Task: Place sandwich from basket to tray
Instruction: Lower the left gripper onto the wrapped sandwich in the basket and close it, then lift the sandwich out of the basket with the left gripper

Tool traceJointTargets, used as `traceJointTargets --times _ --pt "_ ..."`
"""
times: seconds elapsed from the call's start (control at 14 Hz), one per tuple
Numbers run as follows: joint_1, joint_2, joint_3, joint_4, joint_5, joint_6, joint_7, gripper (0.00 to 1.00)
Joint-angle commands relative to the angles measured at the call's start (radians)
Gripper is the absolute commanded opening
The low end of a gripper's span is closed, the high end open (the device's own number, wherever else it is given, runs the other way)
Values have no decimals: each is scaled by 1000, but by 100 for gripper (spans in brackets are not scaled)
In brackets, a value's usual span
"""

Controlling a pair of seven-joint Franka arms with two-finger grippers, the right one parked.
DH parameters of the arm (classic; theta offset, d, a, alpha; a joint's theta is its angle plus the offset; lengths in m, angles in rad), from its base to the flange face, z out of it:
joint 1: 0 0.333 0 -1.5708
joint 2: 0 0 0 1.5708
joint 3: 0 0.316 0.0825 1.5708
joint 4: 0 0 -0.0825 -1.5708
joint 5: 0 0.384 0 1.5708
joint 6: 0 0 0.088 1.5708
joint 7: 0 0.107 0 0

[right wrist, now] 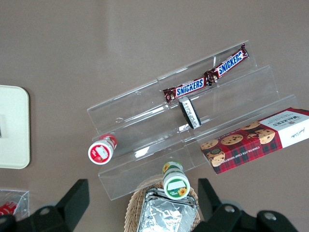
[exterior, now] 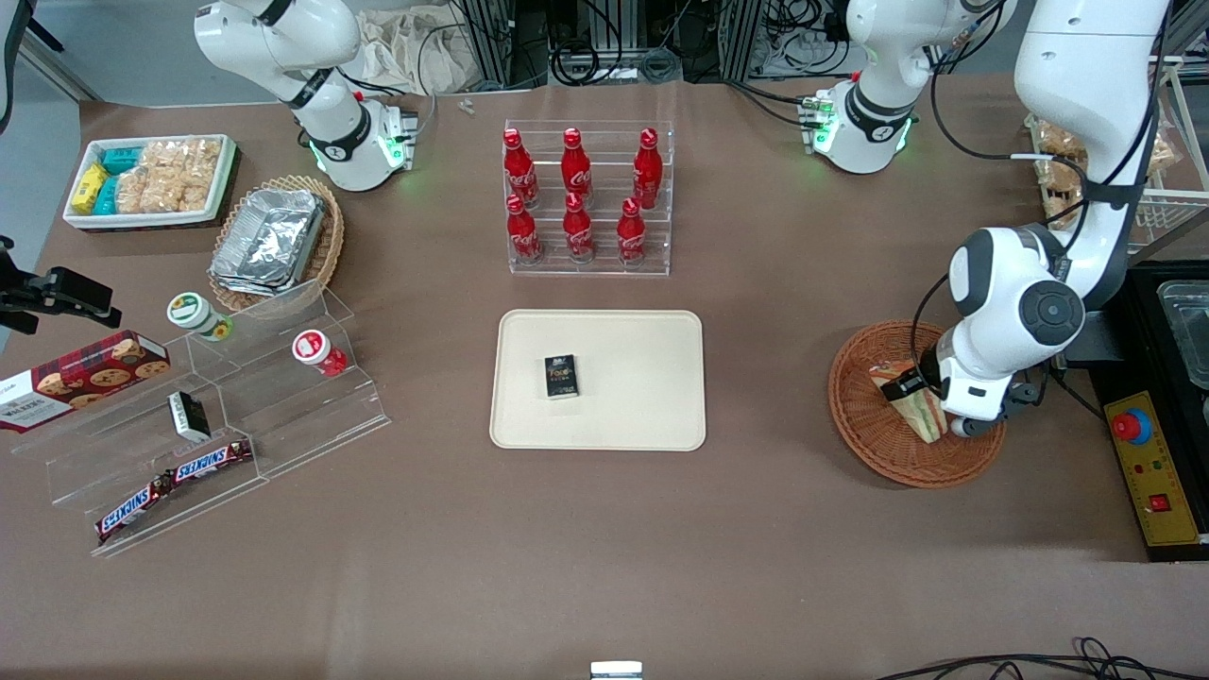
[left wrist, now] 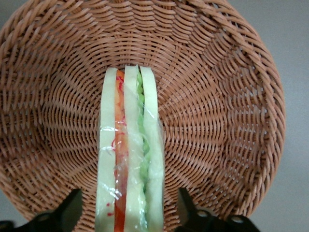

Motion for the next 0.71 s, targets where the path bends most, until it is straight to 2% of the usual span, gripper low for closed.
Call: traceJointTargets --times 0.0,0.29,0.43,0.64 --pt "5 5 -5 16 5 10 -23 0" --pt "0 -28 -8 56 6 -36 -57 0" --pt "-4 -55 -15 158 5 -214 -60 0" --pt "-18 -38 -76 431 -12 -535 -71 0"
